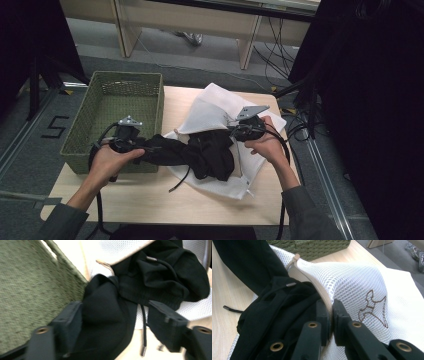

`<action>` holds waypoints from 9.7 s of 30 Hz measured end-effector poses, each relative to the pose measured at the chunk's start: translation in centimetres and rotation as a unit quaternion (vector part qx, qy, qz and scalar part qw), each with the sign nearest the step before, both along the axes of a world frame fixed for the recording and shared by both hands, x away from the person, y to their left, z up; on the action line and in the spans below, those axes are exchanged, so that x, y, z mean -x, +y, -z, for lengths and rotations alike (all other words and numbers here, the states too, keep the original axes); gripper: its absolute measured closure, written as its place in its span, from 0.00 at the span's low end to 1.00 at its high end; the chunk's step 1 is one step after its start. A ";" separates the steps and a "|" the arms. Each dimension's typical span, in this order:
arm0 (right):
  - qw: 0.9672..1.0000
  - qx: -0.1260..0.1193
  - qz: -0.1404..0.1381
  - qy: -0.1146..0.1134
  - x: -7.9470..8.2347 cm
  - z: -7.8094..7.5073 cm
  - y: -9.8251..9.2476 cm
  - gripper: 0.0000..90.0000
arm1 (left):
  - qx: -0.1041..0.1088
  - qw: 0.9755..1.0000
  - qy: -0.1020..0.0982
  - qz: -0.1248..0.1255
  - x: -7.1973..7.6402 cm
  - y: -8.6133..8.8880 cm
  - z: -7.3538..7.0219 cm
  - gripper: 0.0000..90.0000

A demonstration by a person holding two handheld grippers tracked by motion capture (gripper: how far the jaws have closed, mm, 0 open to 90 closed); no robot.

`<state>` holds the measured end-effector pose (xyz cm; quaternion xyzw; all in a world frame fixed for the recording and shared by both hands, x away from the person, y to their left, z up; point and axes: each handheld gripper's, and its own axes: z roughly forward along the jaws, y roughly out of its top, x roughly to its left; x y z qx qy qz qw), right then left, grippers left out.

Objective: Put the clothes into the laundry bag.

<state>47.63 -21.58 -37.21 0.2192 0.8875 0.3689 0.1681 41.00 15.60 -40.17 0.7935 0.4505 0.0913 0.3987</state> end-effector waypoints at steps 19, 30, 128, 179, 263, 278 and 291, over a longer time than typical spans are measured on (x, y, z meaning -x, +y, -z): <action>1.000 -0.003 0.003 -0.002 0.1 0.1 0.1 0.96 | -0.015 0.999 -0.039 0.016 0.4 -0.1 -0.7 0.99; 1.000 -0.002 -0.002 0.006 0.2 0.0 0.0 0.96 | 0.007 0.997 -0.072 0.004 0.3 -1.1 -5.1 0.78; 1.000 -0.001 0.008 0.016 -0.6 0.9 -1.7 0.96 | -0.134 0.987 -0.094 -0.006 0.8 -3.4 -1.3 0.85; 1.000 0.007 -0.011 0.022 0.8 0.4 -0.5 0.96 | -0.137 0.975 -0.131 0.120 1.5 -20.2 8.1 0.84; 1.000 -0.004 -0.018 0.023 0.7 -0.3 -1.1 0.96 | -0.127 0.980 -0.097 0.117 -0.4 -18.3 10.6 0.92; 1.000 -0.005 -0.012 0.028 0.8 -0.4 -1.3 0.96 | -0.145 0.977 -0.152 0.049 -4.9 -20.9 10.3 0.95; 0.999 -0.012 -0.004 0.030 0.8 -0.5 -1.8 0.96 | -0.131 0.977 -0.152 0.073 -1.2 -18.3 8.4 0.51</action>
